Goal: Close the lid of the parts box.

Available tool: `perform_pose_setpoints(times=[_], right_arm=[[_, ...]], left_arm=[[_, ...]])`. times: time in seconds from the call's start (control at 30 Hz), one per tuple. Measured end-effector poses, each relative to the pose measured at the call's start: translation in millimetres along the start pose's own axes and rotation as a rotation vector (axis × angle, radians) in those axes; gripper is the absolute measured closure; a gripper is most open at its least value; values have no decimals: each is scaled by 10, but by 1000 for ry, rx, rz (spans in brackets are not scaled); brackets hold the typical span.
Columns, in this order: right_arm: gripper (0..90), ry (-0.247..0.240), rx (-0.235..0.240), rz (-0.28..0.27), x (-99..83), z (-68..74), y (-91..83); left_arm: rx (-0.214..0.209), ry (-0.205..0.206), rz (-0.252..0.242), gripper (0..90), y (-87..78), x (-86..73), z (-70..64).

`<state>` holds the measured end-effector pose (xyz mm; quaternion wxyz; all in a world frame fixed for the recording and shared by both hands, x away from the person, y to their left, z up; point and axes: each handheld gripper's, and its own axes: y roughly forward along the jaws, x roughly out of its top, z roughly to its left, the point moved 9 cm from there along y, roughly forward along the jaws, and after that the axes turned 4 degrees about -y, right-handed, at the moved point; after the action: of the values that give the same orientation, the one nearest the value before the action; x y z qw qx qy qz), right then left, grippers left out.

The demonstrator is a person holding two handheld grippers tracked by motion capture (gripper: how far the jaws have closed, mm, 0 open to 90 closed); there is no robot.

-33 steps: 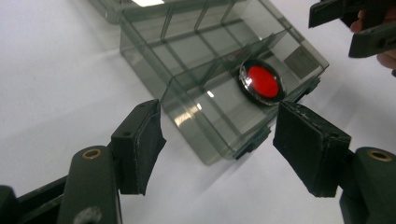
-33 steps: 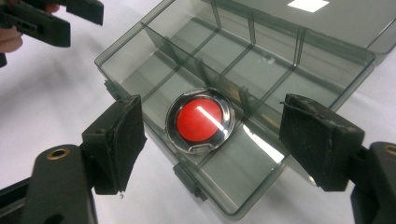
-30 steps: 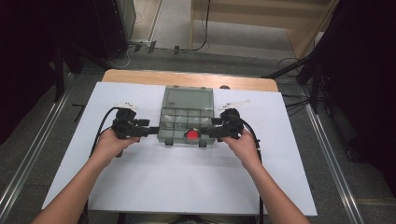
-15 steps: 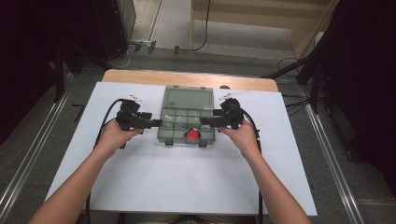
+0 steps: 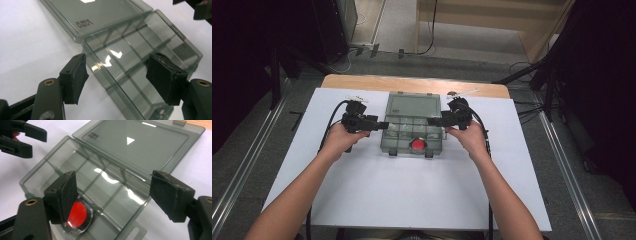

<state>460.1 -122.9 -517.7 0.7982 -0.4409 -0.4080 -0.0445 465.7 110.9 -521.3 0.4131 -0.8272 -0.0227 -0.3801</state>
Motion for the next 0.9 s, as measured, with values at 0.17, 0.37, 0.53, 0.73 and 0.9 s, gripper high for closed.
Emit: perform_pose_setpoints(times=[0.17,0.37,0.53,0.73,0.9], right_arm=[[243,15,-21,3,22,-90,51],[247,13,-25,-7,90,-141,126],[254,24,-48,2,110,-196,165],[267,45,-51,-3,156,-250,207],[277,39,-71,8,166,-296,278]], left_arm=[[42,-3,-2,319,35,79,58],[57,-11,-5,320,111,161,69],[67,-24,-15,320,177,237,101],[95,-37,-7,321,270,282,152],[118,-34,-23,322,306,366,188]])
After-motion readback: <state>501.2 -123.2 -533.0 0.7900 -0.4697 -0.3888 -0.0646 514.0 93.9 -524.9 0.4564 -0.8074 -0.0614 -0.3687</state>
